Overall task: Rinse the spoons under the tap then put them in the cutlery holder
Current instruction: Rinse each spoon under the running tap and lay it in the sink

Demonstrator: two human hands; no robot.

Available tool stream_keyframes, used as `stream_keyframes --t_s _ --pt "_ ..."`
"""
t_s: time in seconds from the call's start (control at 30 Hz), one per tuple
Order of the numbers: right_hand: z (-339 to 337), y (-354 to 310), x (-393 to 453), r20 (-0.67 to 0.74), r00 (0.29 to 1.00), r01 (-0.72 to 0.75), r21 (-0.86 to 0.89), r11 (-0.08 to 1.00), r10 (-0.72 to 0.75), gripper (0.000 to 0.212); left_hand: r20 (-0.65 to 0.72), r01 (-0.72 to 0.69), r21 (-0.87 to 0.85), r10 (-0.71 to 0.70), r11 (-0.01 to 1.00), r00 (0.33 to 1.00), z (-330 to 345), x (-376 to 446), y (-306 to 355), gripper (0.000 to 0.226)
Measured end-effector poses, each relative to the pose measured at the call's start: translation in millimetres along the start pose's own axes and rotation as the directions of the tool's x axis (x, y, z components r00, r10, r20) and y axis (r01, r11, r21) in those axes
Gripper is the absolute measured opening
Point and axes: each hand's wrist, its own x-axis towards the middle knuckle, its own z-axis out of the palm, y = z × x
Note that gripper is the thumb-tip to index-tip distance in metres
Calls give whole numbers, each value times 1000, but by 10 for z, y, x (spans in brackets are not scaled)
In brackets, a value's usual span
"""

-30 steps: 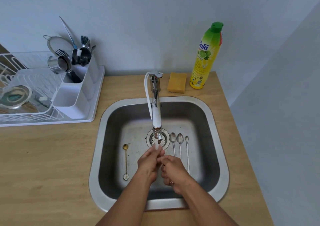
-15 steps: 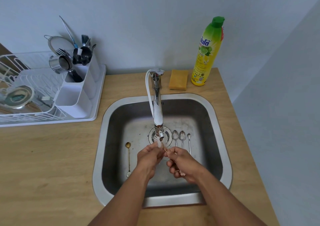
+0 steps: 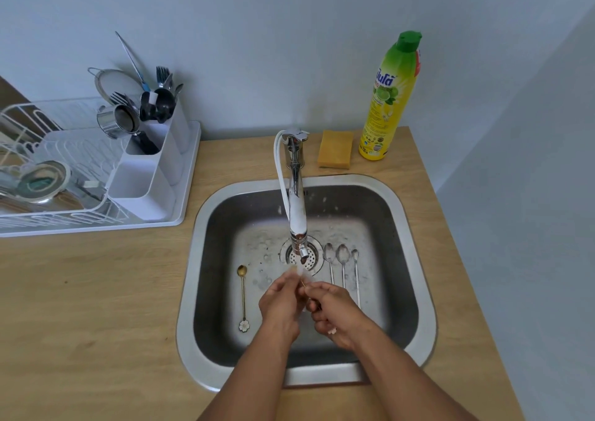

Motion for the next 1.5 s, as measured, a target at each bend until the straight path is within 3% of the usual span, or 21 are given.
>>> stream_keyframes --t_s 0.17,0.27,0.37,0.47,0.7,0.9,1.07,1.17,1.23,1.37,1.5 --pt "-6 6 48 -12 1000 -10 19 1000 10 11 16 -11 26 11 1000 1000 31 -14 15 8" --pt "20 -57 120 -54 998 16 -31 999 -18 18 48 -42 155 35 987 998 43 -34 7 17" --pt "93 -131 181 -147 984 73 -194 978 -103 25 112 -81 225 57 971 992 32 -89 -47 16" --pt "191 -137 185 -236 951 98 -383 919 -200 17 111 -88 190 68 978 992 30 -121 -51 25" --pt "174 -50 115 -208 934 178 -436 882 -292 18 84 -39 243 19 969 996 81 -116 91 21" --pt "93 -8 -1 -262 926 153 -394 906 -271 23 105 106 125 -119 987 987 242 -140 91 20" --pt "94 22 -86 -266 936 121 -379 918 -233 25 -44 47 115 -42 992 998 332 -140 37 18" --pt "93 57 -82 -273 931 121 -396 910 -243 26 -75 -37 231 55 972 996 320 -153 59 48" --pt "101 61 -66 -276 929 127 -392 911 -248 27 -42 -30 231 41 972 998 304 -169 103 58" --pt "87 50 -31 -288 924 130 -379 916 -250 28 63 61 138 -70 989 996 277 -212 127 31" --pt "62 53 -29 -275 926 132 -402 906 -257 25 131 43 105 -57 994 990 203 -231 73 11"
